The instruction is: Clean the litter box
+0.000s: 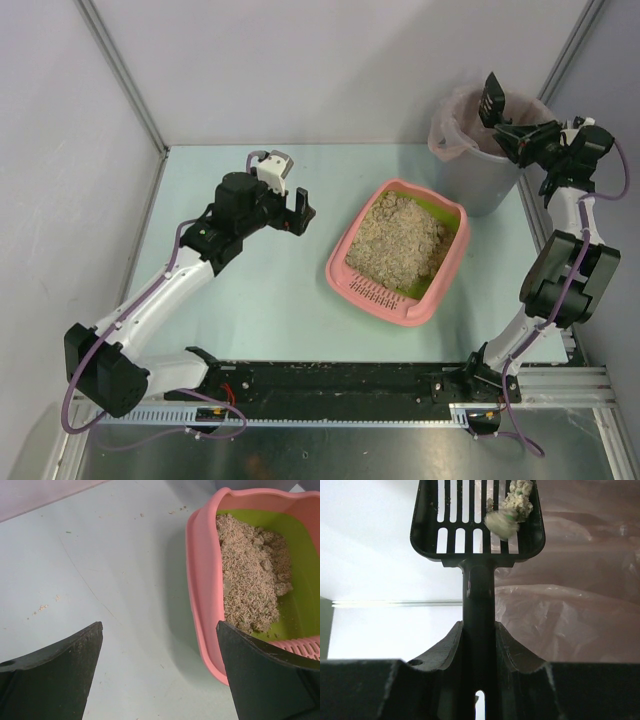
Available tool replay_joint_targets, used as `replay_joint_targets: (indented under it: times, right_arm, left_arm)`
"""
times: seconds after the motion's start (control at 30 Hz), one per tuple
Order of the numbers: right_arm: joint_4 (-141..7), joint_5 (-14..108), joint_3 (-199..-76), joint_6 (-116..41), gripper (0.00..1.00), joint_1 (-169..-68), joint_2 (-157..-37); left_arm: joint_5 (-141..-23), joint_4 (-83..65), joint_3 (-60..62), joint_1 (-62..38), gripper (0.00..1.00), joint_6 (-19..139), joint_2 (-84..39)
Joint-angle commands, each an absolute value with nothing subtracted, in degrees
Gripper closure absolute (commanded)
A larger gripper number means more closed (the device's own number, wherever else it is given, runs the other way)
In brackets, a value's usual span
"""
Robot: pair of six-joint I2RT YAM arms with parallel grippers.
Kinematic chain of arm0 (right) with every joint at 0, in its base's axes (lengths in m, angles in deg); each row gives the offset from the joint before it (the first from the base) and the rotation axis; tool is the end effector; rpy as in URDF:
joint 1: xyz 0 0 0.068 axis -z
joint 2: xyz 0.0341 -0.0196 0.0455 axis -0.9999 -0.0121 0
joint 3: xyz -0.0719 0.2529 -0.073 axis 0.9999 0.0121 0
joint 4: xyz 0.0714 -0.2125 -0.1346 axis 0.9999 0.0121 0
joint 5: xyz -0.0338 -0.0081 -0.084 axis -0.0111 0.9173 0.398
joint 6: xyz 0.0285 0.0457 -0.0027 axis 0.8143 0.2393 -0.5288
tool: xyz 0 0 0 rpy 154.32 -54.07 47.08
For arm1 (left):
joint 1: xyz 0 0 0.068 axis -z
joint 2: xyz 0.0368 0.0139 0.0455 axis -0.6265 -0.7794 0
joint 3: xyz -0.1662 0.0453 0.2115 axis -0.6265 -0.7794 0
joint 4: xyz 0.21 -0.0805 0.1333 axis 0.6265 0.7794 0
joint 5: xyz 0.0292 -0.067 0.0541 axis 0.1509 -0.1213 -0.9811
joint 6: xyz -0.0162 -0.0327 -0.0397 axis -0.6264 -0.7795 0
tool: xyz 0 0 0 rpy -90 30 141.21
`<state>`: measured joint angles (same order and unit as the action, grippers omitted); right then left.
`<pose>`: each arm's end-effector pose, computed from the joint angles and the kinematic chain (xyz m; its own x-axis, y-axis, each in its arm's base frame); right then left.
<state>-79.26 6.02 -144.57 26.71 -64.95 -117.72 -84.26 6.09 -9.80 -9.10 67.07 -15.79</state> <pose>0.3947 -0.1494 0.3359 -0.4236 0.8770 -0.2267 -0.0204 0.2410 0.9703 0.2404 -0.1412 0.3494 -0.3447 0.1148 -0.9316 0.5510 0.8283 -0.1018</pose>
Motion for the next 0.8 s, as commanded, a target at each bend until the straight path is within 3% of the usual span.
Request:
replay_joint_targets:
  times: [0.0, 0.77]
  right_arm:
    - [-88.5, 4.3, -143.4, 33.8, 1.00, -64.5, -115.8]
    - [-103.4, 7.3, -133.2, 50.7, 1.00, -62.3, -117.9]
  left_arm:
    - [-83.9, 5.2, -9.9, -9.5, 0.00, 67.0, -15.4]
    - [-83.7, 5.2, -9.9, -9.5, 0.01, 66.9, -14.9]
